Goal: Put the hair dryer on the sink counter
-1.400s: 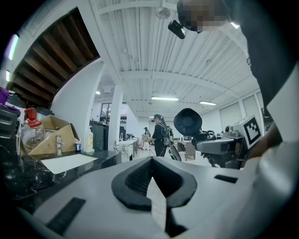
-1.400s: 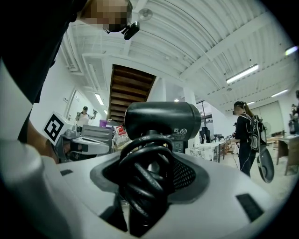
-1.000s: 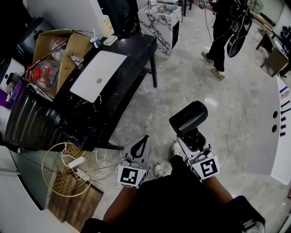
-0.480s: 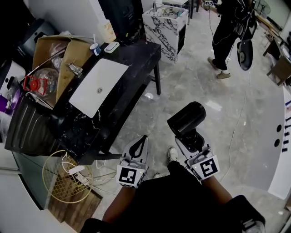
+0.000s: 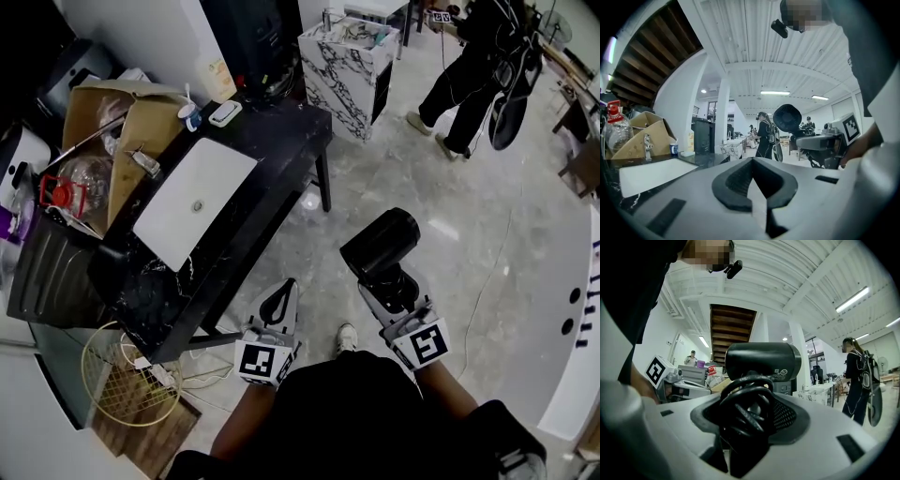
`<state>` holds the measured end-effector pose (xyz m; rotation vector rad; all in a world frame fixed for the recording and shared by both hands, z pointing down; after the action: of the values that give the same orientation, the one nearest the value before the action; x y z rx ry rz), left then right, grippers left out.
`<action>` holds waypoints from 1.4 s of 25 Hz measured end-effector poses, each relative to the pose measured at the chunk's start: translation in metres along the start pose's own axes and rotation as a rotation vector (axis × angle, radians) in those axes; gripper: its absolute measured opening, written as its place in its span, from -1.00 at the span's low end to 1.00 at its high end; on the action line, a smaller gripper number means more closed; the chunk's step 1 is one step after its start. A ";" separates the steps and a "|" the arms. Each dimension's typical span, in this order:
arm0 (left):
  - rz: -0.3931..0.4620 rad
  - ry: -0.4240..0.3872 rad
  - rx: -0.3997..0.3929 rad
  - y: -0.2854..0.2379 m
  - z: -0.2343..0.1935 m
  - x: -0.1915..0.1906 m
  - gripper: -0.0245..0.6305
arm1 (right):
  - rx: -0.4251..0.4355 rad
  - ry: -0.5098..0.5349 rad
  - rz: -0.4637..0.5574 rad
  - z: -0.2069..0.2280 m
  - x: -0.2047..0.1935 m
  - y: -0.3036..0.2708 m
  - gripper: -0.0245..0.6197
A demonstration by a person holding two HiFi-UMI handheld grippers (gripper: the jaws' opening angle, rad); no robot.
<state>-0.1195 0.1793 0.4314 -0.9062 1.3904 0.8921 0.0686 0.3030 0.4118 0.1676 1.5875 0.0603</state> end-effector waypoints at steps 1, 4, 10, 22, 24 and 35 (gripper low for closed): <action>0.004 0.000 0.004 -0.008 0.000 0.001 -0.94 | 0.002 -0.006 -0.002 0.008 -0.002 -0.003 -0.14; 0.013 0.004 0.023 -0.028 0.000 0.002 -0.94 | 0.012 -0.016 -0.023 0.030 -0.006 -0.012 -0.14; 0.020 0.009 0.053 -0.058 -0.002 0.006 -0.94 | 0.036 -0.057 -0.012 0.062 -0.005 -0.029 -0.14; 0.017 0.012 0.122 -0.098 -0.060 -0.006 -0.94 | 0.058 -0.064 -0.030 0.094 -0.030 -0.100 -0.14; 0.021 0.014 0.132 -0.107 -0.075 -0.007 -0.94 | 0.072 -0.048 -0.031 0.099 -0.033 -0.119 -0.14; 0.035 0.013 0.161 -0.147 -0.162 0.002 -0.94 | 0.121 -0.010 -0.057 0.109 -0.042 -0.223 -0.14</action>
<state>-0.0507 -0.0281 0.4323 -0.7685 1.4712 0.7888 0.1628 0.0695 0.4187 0.2164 1.5856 -0.0809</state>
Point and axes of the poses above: the fingertips, and each gripper's own axes: y backward along the fingers, z to its right, x out of its top, the point moved 7 cm from there along y, backward along the fingers, and after that the axes turned 7 degrees about z, right-handed, at the moved point
